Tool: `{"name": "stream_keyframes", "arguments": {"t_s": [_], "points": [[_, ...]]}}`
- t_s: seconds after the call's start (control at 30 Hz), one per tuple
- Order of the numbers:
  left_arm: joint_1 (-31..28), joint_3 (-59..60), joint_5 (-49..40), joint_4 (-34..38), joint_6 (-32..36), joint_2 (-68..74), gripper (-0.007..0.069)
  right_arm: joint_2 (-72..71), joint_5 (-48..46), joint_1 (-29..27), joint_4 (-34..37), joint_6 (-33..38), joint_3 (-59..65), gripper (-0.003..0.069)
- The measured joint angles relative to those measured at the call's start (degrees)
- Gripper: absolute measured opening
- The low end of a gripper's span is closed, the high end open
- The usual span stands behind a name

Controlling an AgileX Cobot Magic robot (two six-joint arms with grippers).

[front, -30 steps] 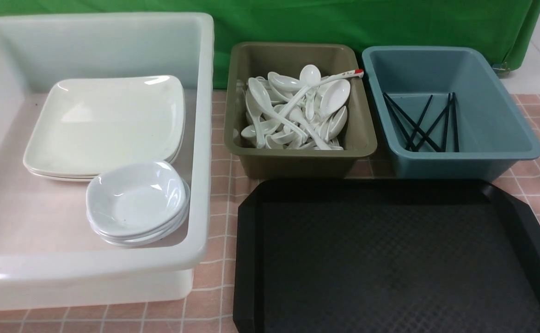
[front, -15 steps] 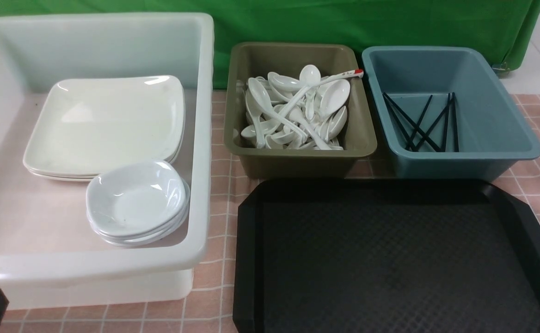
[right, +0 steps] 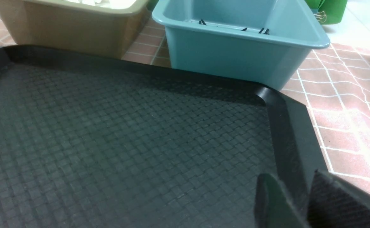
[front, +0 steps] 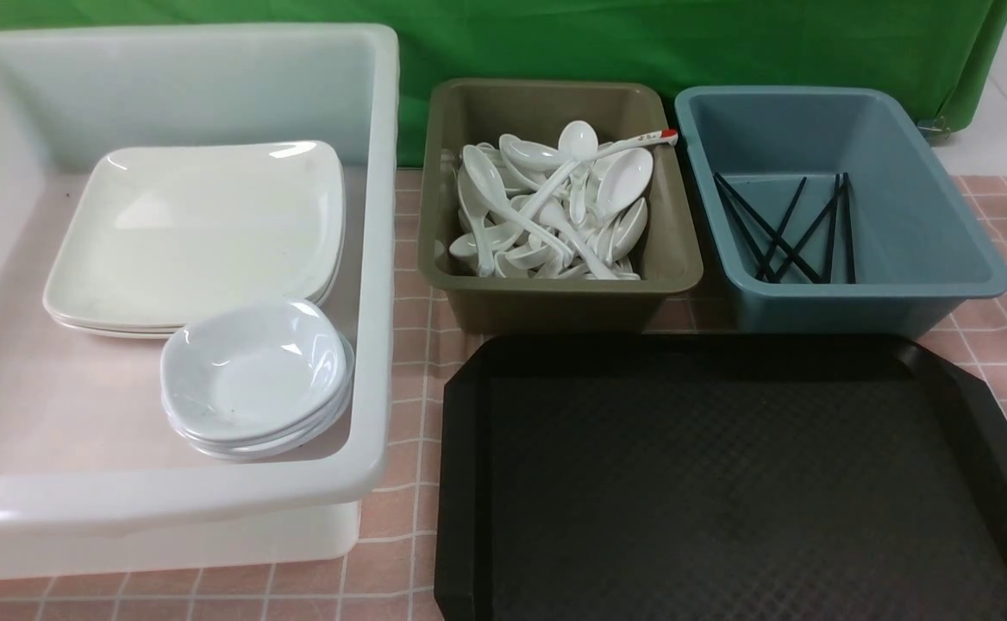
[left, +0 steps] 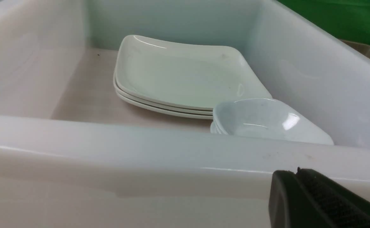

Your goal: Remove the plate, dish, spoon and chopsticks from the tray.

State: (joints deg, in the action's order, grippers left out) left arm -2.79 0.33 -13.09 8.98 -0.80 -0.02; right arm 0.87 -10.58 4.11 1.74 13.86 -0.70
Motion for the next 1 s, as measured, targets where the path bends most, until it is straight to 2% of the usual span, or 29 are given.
{"name": "stream_keyframes", "arguments": {"t_s": [0.43,1.0], "points": [[0.1,0.0,0.0,-4.5,0.2,0.0,0.0018,0.0,0.0,0.0,0.0,0.0,0.0,0.0239],[0.1,0.0,0.0,-6.0,0.1,0.0,0.0018,0.0,0.0,0.0,0.0,0.0,0.0,0.024]]}}
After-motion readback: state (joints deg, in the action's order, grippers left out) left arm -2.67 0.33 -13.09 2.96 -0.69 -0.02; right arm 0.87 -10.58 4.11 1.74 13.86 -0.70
